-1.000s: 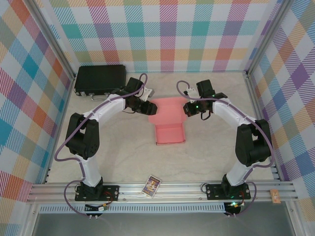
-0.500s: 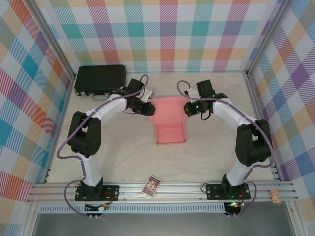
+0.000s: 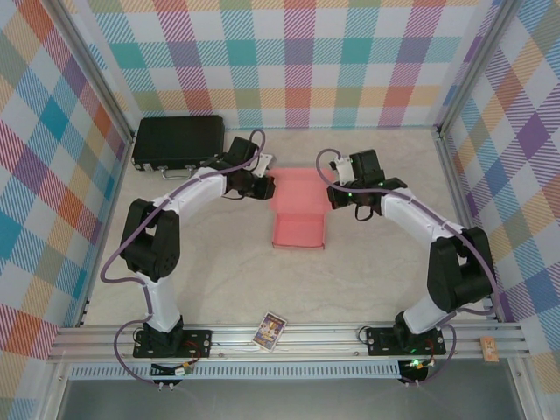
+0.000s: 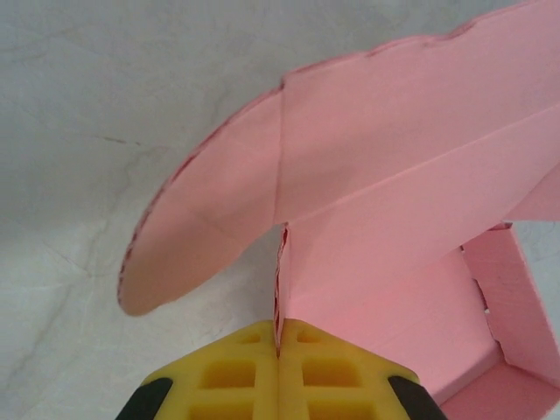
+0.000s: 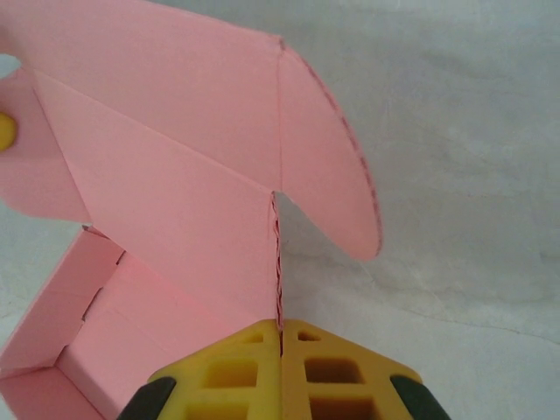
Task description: Fold the paper box
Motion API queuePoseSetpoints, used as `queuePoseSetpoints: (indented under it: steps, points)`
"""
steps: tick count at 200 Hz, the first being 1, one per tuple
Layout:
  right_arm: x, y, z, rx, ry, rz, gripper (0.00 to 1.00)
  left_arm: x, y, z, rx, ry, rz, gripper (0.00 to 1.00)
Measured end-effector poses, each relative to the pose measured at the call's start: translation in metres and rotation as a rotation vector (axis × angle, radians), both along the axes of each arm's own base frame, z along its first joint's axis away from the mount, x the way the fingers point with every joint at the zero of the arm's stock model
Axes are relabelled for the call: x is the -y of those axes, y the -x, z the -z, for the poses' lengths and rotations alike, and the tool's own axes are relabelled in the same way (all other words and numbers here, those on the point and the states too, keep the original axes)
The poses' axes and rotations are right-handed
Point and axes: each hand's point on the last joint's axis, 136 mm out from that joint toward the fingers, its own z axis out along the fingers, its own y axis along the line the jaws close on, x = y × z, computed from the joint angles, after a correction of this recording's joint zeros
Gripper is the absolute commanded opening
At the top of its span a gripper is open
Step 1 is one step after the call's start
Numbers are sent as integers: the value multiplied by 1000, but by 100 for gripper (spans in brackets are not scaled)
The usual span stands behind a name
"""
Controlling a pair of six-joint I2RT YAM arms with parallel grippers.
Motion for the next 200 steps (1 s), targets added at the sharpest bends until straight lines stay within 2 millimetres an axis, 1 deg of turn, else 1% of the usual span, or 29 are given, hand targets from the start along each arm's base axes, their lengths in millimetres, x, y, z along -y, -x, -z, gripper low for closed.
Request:
queuePoseSetpoints:
  steps: [53,86,104,119,155,200]
  points:
    - [1,-11,-1,141,22,89,0,10,-17,-10,130,-40,-57,2]
    - [-1,-20,-10,215,44,170,0,15,-25,-14,190,-35,-117,3]
    - [-2,-23,-14,251,59,212,0,16,-25,-15,216,-29,-151,5]
    - [-2,-23,-13,268,76,247,0,15,-23,-15,232,-26,-177,6]
    - [0,-27,-5,303,117,329,0,17,-19,-12,260,-15,-219,7]
    - [5,-25,7,349,148,400,0,21,-13,-10,302,-6,-260,8]
